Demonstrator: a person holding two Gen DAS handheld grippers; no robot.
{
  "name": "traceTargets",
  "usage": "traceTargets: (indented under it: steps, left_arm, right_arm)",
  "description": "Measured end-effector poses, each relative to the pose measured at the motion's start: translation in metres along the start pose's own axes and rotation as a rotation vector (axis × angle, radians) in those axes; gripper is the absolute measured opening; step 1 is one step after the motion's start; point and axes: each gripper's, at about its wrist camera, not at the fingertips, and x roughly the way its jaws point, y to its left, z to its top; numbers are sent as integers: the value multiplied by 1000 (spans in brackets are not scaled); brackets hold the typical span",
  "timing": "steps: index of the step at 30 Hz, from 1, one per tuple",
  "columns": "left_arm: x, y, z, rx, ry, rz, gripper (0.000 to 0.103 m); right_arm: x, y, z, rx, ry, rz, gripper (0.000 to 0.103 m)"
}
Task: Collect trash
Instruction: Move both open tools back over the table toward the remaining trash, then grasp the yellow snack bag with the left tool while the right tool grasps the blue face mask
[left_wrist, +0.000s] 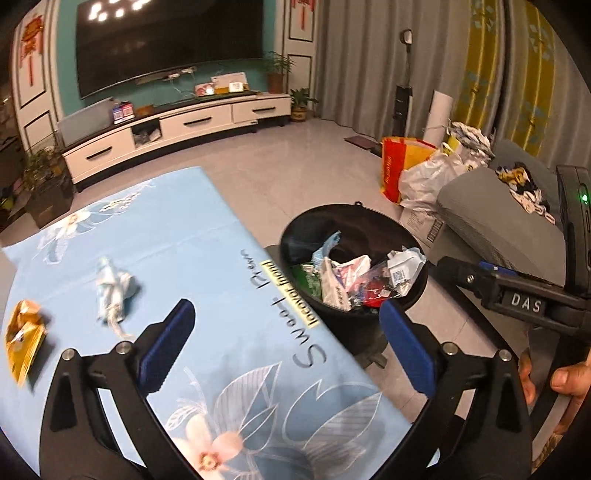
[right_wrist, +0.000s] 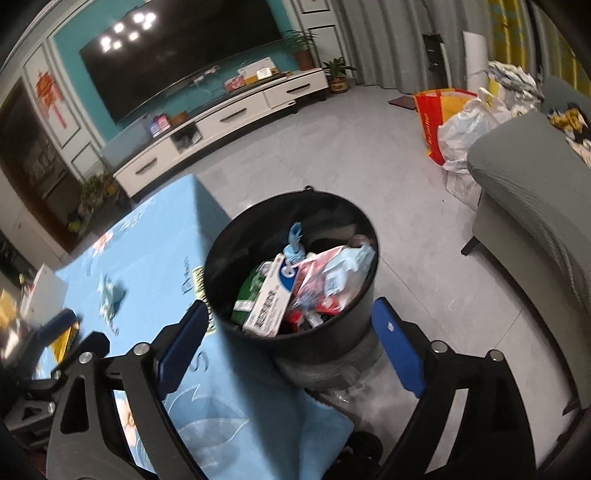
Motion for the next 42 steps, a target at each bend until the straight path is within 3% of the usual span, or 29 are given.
traceTargets:
  steps: [12, 20, 31, 42]
  left_arm:
    - [-69, 57, -41, -132, -62, 68, 100]
    - [-92, 97, -70, -224, -81, 120, 100]
    - [-105, 213, -140, -537, -43, 264, 100]
    - [-84, 284, -140, -624, -26, 347, 100]
  right_arm:
    - [-27, 74, -23, -165, -13, 28, 92]
    - [-25, 105, -43, -229, 16, 42, 92]
    - [16, 162, -71, -325, 129, 106, 92]
    - [84, 239, -58, -420, 146, 198, 92]
